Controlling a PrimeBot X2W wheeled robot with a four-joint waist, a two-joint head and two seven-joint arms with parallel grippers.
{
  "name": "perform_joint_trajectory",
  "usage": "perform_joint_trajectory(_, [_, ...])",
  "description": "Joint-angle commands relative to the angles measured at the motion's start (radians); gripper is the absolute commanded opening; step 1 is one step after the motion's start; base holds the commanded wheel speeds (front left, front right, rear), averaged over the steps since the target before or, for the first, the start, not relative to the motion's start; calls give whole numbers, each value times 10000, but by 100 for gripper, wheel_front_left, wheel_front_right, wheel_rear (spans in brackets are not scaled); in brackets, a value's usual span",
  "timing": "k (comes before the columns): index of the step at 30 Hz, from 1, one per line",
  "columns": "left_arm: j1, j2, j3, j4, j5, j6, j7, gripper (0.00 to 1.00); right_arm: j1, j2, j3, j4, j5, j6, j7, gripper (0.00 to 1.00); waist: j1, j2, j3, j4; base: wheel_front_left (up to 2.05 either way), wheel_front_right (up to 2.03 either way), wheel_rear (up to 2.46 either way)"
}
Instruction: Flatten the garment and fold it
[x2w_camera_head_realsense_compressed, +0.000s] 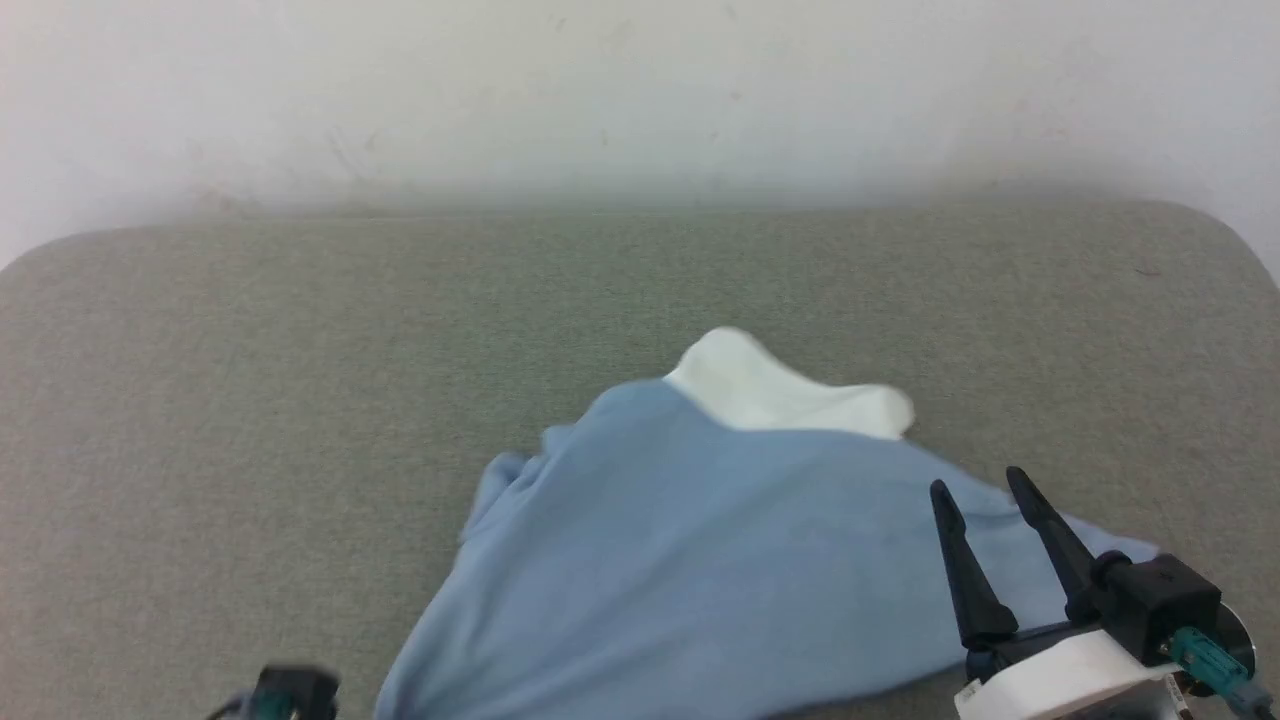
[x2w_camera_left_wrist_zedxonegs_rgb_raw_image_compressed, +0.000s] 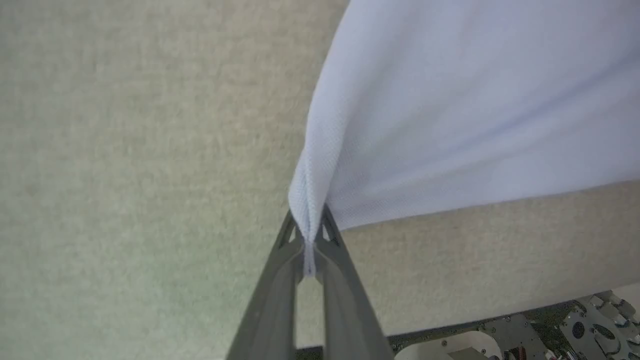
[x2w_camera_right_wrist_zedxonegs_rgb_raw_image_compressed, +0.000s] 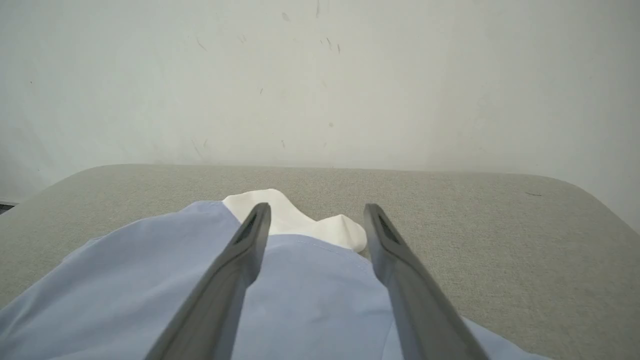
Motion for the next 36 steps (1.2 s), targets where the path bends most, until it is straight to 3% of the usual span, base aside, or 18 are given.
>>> perform_joint_trajectory(1, [687, 187, 232, -170, -226, 379, -36, 0, 142, 20, -47, -82, 11, -7, 16, 100, 2, 0, -127, 337, 0, 0, 0])
perform_joint_trajectory(5, [1794, 166, 468, -610, -789, 751, -13, 0, 278, 20, -150, -262, -65, -7, 123, 100, 2, 0, -134, 621, 0, 0, 0])
perform_joint_trajectory(6, [1859, 110, 539, -679, -843, 783, -129, 24, 285, 20, -166, -328, -79, -7, 153, 100, 2, 0, -132, 673, 0, 0, 0])
perform_joint_trajectory(7, [1870, 75, 605, -731, -842, 826, -247, 100, 283, 20, -168, -394, -114, -7, 181, 100, 2, 0, -134, 710, 0, 0, 0])
perform_joint_trajectory(12, [1307, -104, 1166, -980, -720, 851, -1156, 100, 276, 20, -168, -642, -159, -7, 326, 100, 2, 0, -183, 786, 0, 0, 0])
perform_joint_trajectory(17, [-194, 131, 1158, -1064, 9, 574, -1411, 100, 258, 20, -196, -851, -175, -7, 449, 100, 2, 0, -94, 735, 0, 0, 0])
perform_joint_trajectory(20, [-1389, 14, 850, -735, 72, 95, -982, 100, 76, 20, -125, -991, -266, -7, 511, 100, 2, 0, 183, 555, 0, 0, 0])
perform_joint_trajectory(26, [-3433, -474, 261, 1320, -481, -1104, 303, 100, -292, 20, -8, -1018, -303, -7, 478, 100, 2, 0, 754, 117, 0, 0, 0])
perform_joint_trajectory(36, [-4693, -789, -894, 4064, -696, -2644, 1911, 100, -527, 20, 33, -652, -79, -7, 242, 100, 2, 0, 1116, -423, 0, 0, 0])
